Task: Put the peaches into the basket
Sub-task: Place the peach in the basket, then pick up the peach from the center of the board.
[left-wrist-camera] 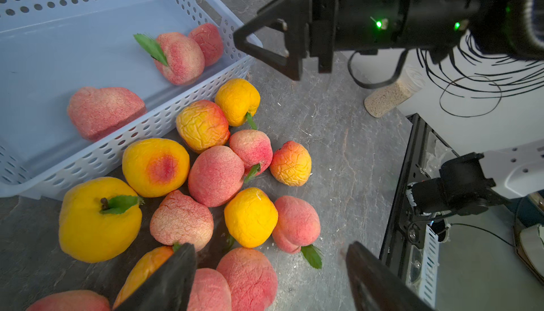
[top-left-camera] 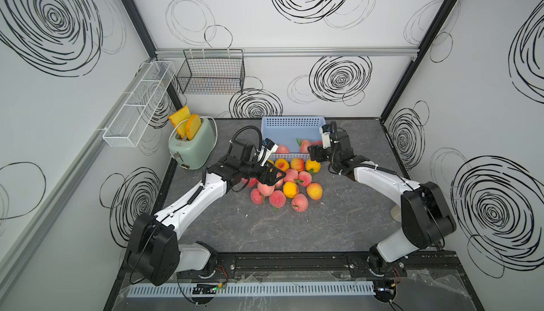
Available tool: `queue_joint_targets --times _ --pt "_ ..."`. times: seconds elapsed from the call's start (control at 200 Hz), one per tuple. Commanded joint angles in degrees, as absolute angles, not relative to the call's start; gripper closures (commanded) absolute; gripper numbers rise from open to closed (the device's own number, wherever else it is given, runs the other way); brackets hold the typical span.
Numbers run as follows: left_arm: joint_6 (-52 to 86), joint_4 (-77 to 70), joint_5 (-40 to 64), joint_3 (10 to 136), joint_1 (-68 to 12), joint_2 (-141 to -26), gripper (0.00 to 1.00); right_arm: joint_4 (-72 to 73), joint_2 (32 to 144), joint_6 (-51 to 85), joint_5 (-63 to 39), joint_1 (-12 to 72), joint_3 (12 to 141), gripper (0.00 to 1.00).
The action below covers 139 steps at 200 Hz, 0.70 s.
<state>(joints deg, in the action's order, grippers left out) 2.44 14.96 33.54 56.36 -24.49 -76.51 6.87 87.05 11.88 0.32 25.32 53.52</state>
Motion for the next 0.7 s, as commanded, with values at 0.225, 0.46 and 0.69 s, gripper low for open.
queue_joint_targets --times 0.225,0.46,0.69 --pt "3.3 12.0 27.4 56.1 -20.9 -76.4 0.16 27.5 66.0 11.1 -3.2 26.9 26.5 0.14" --pt "5.3 13.3 17.1 55.6 -20.4 -75.8 0.15 32.6 58.1 12.5 -5.5 29.4 17.4 0.14" --pt "6.7 18.8 15.0 55.0 -21.8 -76.6 0.14 36.5 56.0 11.6 -5.2 32.5 12.1 0.14"
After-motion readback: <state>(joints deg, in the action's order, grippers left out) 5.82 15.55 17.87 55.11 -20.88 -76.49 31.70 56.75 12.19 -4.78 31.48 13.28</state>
